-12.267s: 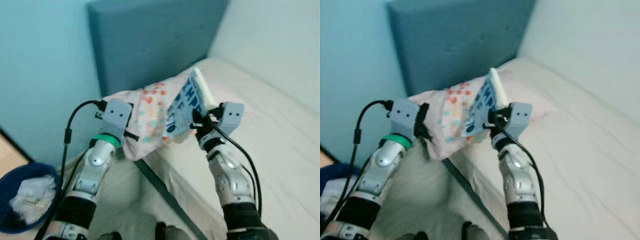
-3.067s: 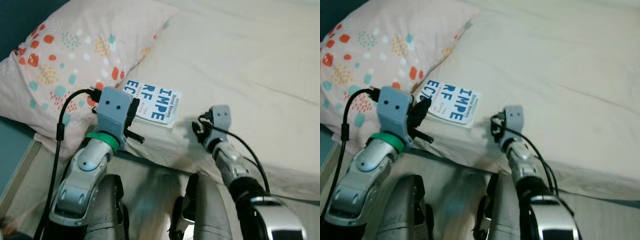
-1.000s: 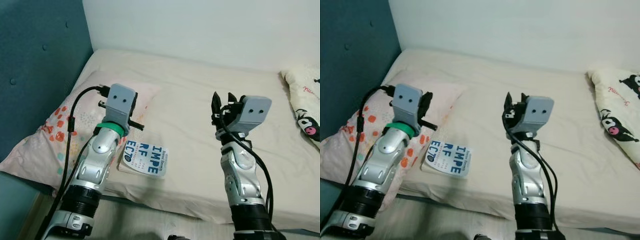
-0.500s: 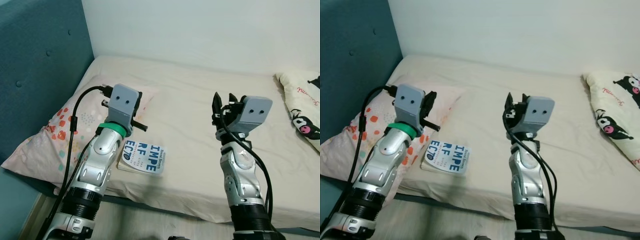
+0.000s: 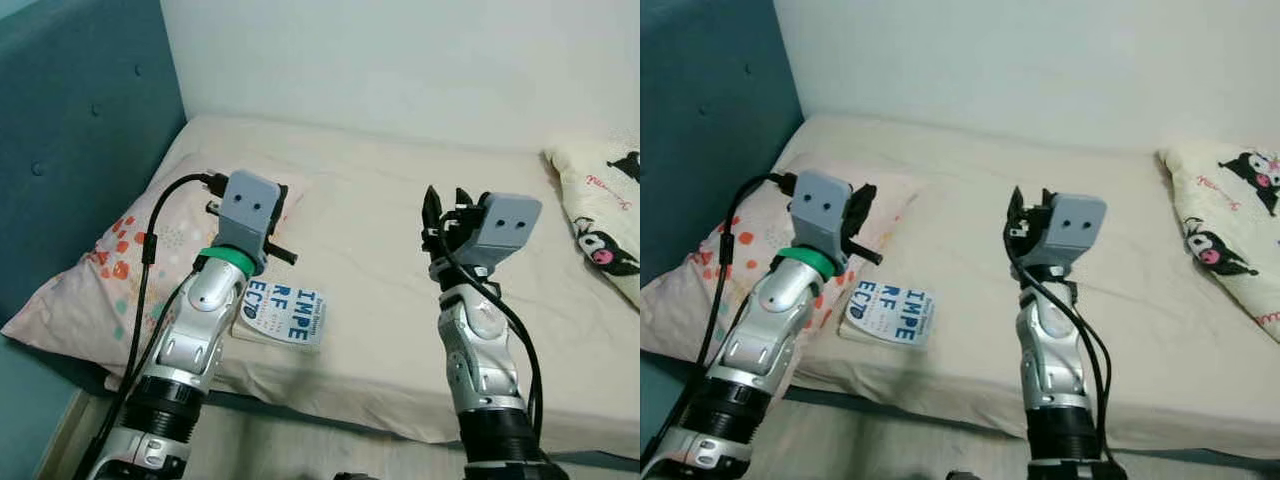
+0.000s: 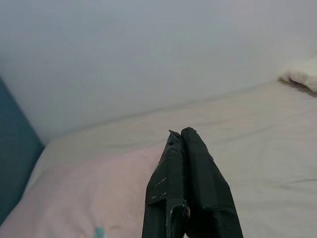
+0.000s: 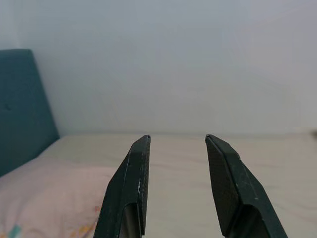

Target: Clean up the room

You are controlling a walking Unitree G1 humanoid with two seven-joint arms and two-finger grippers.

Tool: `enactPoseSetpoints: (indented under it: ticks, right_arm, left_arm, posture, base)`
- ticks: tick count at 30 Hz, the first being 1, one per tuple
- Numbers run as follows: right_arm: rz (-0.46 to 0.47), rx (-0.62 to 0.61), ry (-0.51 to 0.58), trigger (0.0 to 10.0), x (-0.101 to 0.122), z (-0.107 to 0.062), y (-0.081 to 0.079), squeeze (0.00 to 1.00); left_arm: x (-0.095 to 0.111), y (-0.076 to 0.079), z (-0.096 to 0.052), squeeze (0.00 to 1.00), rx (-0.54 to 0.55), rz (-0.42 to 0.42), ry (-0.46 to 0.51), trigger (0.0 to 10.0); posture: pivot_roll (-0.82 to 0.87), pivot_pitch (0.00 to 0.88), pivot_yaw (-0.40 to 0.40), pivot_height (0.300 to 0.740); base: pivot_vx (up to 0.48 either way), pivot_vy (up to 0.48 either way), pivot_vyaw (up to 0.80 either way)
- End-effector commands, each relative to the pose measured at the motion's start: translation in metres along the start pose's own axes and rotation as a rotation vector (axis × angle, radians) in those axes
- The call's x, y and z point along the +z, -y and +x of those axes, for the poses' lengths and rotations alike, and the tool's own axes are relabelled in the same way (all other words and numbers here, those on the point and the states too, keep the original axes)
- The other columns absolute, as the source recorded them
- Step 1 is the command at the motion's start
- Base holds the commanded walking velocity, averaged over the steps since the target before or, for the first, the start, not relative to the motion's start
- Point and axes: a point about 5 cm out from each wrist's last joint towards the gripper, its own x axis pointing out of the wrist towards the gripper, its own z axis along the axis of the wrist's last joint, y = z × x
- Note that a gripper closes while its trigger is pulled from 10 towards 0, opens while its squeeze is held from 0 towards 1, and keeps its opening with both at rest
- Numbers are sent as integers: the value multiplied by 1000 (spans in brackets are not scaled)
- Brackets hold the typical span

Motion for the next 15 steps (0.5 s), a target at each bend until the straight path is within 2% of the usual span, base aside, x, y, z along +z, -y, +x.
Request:
enactPoseSetpoints:
  ticks: [1,10,15]
  right_arm:
    - [5,-12,-26,10000,-5,-2,4,0]
    - [5,-19,-27,10000,-5,-2,5,0]
    - [-3,-16,-26,10000,-5,-2,4,0]
  left_arm:
    - [2,3,-2,0,-12,1,15,10000]
    - [2,3,-1,0,-12,2,16,10000]
    - [2,3,-1,0,-10,5,17,10000]
  posture:
    - [-27,18,14,740]
    - [-28,21,17,740]
    - [-27,21,17,740]
  base:
    - [0,0,-781]
    - [0,240,-781]
    - [0,424,-101]
